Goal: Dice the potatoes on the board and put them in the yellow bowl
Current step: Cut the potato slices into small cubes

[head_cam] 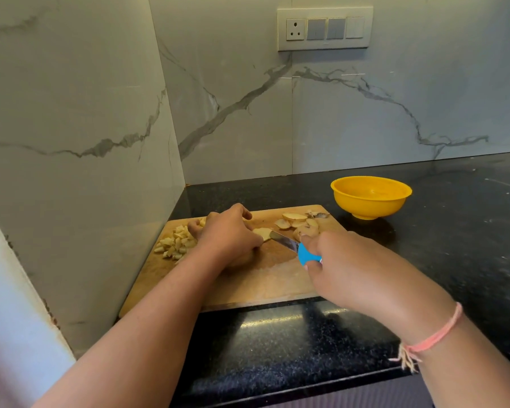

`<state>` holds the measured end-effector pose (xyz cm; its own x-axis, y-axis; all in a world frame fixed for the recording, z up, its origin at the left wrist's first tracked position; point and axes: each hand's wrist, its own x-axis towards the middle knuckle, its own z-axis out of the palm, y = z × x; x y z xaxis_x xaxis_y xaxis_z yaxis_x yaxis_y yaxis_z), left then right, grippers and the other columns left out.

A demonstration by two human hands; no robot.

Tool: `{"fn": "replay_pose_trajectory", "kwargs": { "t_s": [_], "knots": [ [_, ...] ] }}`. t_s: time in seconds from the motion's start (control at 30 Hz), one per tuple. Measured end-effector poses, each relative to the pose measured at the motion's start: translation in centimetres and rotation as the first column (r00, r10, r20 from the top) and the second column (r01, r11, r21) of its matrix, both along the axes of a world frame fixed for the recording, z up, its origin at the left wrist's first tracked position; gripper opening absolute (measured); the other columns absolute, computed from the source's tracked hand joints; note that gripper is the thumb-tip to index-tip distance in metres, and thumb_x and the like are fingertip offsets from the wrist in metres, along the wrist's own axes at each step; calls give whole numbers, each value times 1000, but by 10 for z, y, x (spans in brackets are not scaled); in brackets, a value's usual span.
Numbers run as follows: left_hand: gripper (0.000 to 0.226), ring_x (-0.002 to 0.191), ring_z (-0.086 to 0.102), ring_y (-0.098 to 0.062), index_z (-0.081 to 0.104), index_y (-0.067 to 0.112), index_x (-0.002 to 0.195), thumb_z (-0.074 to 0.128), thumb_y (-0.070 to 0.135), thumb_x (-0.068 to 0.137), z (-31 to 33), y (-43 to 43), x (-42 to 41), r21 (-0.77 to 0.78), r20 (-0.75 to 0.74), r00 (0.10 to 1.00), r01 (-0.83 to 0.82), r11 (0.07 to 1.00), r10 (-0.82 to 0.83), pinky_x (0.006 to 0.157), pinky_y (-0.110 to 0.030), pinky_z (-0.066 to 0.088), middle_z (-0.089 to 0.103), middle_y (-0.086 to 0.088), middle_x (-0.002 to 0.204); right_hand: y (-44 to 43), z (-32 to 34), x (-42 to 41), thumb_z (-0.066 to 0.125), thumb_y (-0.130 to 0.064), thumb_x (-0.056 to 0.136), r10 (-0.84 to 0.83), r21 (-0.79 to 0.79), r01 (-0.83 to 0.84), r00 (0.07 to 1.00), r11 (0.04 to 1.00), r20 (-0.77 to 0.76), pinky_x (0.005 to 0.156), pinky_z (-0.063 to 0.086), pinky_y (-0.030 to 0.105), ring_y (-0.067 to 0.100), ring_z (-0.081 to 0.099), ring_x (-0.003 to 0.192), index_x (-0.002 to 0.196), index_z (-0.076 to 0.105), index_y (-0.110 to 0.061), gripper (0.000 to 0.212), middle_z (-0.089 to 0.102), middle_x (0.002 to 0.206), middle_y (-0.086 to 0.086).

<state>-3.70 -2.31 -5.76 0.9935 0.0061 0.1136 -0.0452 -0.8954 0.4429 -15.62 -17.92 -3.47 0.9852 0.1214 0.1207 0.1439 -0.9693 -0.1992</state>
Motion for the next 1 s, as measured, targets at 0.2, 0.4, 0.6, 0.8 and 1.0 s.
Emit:
{"fn": "replay_pose_trajectory", "kwargs": {
  "t_s": [0.2,0.4,0.6,0.8,1.0],
  "knots": [
    [43,129,42,-20,46,37,123,67,38,86,1,5,0,-13,-18,1000,15,1000,-16,105,-53,24,63,14,120,-7,8,-8,42,-33,98,3,40,-5,999,999,52,63,43,24,13,53,86,137,44,-27,39,59,117,-2],
    [43,129,42,-21,46,36,121,68,39,85,0,2,1,1,0,1000,-9,1000,9,106,-55,24,64,15,118,10,-1,18,41,-32,99,-17,122,10,998,993,58,71,40,22,15,54,97,140,42,-24,42,57,125,2],
    [41,128,43,-20,46,37,119,69,38,85,-1,3,5,-14,-2,1000,-9,1000,9,105,-54,25,64,15,117,25,0,38,43,-26,97,-30,103,31,1000,994,-7,61,43,23,15,54,78,132,48,-19,35,52,87,0],
    [37,128,42,-20,47,38,117,67,39,86,-1,3,5,9,8,1000,-17,1000,17,104,-55,22,64,14,116,22,13,28,43,-19,99,-7,161,26,993,987,-120,46,35,18,9,44,57,132,44,-16,33,45,75,0],
    [39,127,44,-20,48,36,116,70,40,83,-2,4,5,-4,18,1000,-13,1000,13,105,-53,24,65,13,115,16,10,-8,44,-25,98,3,59,3,995,998,-103,64,46,24,12,52,75,137,40,-22,39,53,103,1]
  ]
}}
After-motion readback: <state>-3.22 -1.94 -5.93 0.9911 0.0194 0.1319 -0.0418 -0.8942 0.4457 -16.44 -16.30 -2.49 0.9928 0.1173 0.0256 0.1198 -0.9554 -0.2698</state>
